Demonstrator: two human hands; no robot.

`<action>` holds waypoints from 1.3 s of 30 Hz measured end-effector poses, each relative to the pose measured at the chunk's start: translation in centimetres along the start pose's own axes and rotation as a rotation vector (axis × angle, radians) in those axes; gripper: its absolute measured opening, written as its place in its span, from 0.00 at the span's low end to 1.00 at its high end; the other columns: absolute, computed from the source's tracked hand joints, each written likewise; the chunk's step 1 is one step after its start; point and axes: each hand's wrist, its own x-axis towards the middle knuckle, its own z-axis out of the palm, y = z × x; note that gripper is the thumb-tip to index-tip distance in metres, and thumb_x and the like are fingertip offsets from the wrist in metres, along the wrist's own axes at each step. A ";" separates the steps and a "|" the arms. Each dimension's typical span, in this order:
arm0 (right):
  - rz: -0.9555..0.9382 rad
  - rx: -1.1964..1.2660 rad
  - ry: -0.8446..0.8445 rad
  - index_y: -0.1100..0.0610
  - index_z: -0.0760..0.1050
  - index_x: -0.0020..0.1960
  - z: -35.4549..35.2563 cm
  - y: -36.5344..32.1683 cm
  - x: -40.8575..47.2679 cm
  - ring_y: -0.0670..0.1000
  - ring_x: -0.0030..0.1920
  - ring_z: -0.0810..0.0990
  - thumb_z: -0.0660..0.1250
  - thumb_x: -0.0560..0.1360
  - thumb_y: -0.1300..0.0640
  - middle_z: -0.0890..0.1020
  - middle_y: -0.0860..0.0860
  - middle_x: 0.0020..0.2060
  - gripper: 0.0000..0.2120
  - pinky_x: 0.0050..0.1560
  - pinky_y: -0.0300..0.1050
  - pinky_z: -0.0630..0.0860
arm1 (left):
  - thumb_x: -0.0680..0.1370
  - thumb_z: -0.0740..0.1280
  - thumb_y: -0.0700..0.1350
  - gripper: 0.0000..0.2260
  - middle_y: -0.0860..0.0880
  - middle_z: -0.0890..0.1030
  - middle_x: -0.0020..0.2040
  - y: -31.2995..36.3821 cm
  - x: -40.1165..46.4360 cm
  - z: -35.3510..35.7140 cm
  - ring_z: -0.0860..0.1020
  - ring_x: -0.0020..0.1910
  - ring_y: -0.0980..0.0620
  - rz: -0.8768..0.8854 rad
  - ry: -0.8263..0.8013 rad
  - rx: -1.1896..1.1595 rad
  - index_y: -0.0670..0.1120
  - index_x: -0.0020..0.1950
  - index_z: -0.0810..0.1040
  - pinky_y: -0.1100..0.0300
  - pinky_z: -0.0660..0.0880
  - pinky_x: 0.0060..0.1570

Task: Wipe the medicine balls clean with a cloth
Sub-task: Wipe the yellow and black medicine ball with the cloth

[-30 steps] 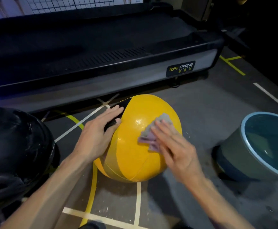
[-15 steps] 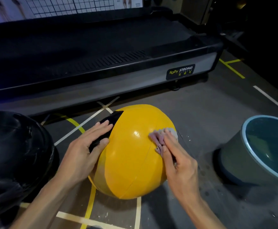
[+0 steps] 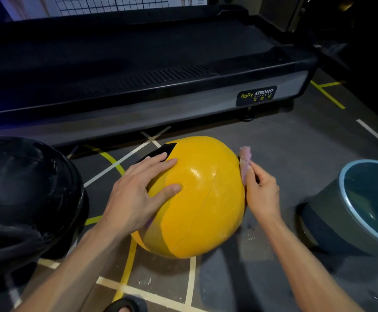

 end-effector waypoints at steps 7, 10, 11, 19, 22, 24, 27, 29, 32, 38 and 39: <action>-0.479 0.060 -0.118 0.57 0.74 0.71 3.6 -3.0 -7.0 0.45 0.70 0.75 0.64 0.82 0.62 0.77 0.49 0.70 0.18 0.71 0.47 0.73 | 0.74 0.63 0.73 0.30 0.65 0.66 0.77 -2.8 0.9 -2.5 0.66 0.75 0.58 -0.050 0.009 -0.057 0.66 0.75 0.70 0.42 0.68 0.72; -0.546 0.028 -0.125 0.60 0.74 0.72 5.2 -2.0 -6.6 0.49 0.75 0.69 0.65 0.82 0.61 0.73 0.53 0.73 0.18 0.74 0.59 0.68 | 0.76 0.66 0.66 0.26 0.60 0.67 0.77 -2.6 1.1 -4.1 0.66 0.75 0.53 -0.037 0.040 0.040 0.63 0.74 0.71 0.41 0.66 0.73; -0.559 0.025 -0.109 0.60 0.74 0.72 5.5 -2.1 -6.2 0.49 0.75 0.69 0.65 0.82 0.61 0.73 0.53 0.73 0.18 0.74 0.59 0.68 | 0.78 0.66 0.64 0.25 0.59 0.68 0.77 -2.2 1.2 -4.2 0.66 0.75 0.51 -0.003 0.062 0.082 0.62 0.75 0.72 0.42 0.65 0.73; -0.664 -0.064 -0.159 0.58 0.73 0.73 5.2 -2.1 -3.5 0.47 0.75 0.70 0.60 0.84 0.54 0.73 0.52 0.73 0.19 0.75 0.49 0.67 | 0.75 0.57 0.74 0.31 0.63 0.62 0.79 -1.7 1.7 -2.7 0.63 0.75 0.49 0.042 -0.024 0.162 0.66 0.77 0.66 0.44 0.66 0.70; -0.351 -0.003 -0.073 0.44 0.79 0.65 4.4 -1.1 -0.5 0.34 0.52 0.81 0.61 0.84 0.53 0.85 0.42 0.54 0.12 0.53 0.38 0.79 | 0.74 0.56 0.75 0.33 0.64 0.61 0.79 -2.1 2.4 -3.1 0.62 0.76 0.50 0.003 -0.031 0.131 0.66 0.77 0.66 0.42 0.64 0.70; -0.064 -0.062 -0.005 0.41 0.81 0.49 4.4 0.0 1.3 0.38 0.32 0.76 0.60 0.84 0.56 0.81 0.44 0.33 0.14 0.36 0.44 0.71 | 0.74 0.56 0.75 0.33 0.63 0.61 0.79 -2.5 2.6 -3.5 0.62 0.75 0.49 -0.013 -0.029 0.124 0.66 0.77 0.66 0.43 0.64 0.70; -0.058 0.039 0.033 0.45 0.83 0.58 5.0 -1.3 -0.5 0.36 0.38 0.80 0.62 0.84 0.57 0.84 0.41 0.42 0.13 0.41 0.37 0.75 | 0.73 0.57 0.75 0.33 0.64 0.62 0.78 -2.8 2.8 -3.8 0.63 0.75 0.50 -0.016 -0.034 0.112 0.66 0.76 0.67 0.45 0.63 0.70; -0.256 0.187 -0.031 0.50 0.78 0.67 5.9 -3.8 -3.0 0.31 0.52 0.81 0.64 0.83 0.61 0.82 0.39 0.56 0.14 0.52 0.27 0.75 | 0.73 0.57 0.74 0.32 0.65 0.63 0.77 -3.1 3.0 -4.0 0.63 0.75 0.50 -0.024 -0.020 0.106 0.66 0.76 0.68 0.46 0.63 0.70; -0.481 0.129 -0.075 0.59 0.76 0.70 6.9 -3.6 -4.9 0.41 0.70 0.73 0.65 0.81 0.64 0.77 0.49 0.69 0.17 0.72 0.39 0.69 | 0.74 0.58 0.74 0.31 0.66 0.63 0.77 -3.6 2.9 -4.1 0.64 0.74 0.53 -0.016 -0.038 0.106 0.66 0.76 0.68 0.49 0.63 0.68; -0.229 0.080 0.000 0.50 0.77 0.70 5.4 -1.7 0.2 0.31 0.44 0.80 0.63 0.84 0.59 0.84 0.37 0.50 0.16 0.45 0.30 0.75 | 0.79 0.65 0.66 0.26 0.62 0.63 0.79 -2.8 3.8 -3.8 0.63 0.75 0.49 -0.024 -0.048 0.109 0.65 0.76 0.67 0.43 0.63 0.71; -0.160 0.040 0.009 0.48 0.77 0.70 5.3 -1.8 0.9 0.35 0.39 0.80 0.62 0.84 0.57 0.85 0.41 0.47 0.16 0.40 0.33 0.74 | 0.79 0.65 0.67 0.26 0.60 0.63 0.79 -2.5 4.1 -3.9 0.63 0.76 0.47 -0.027 -0.054 0.117 0.65 0.76 0.67 0.42 0.63 0.72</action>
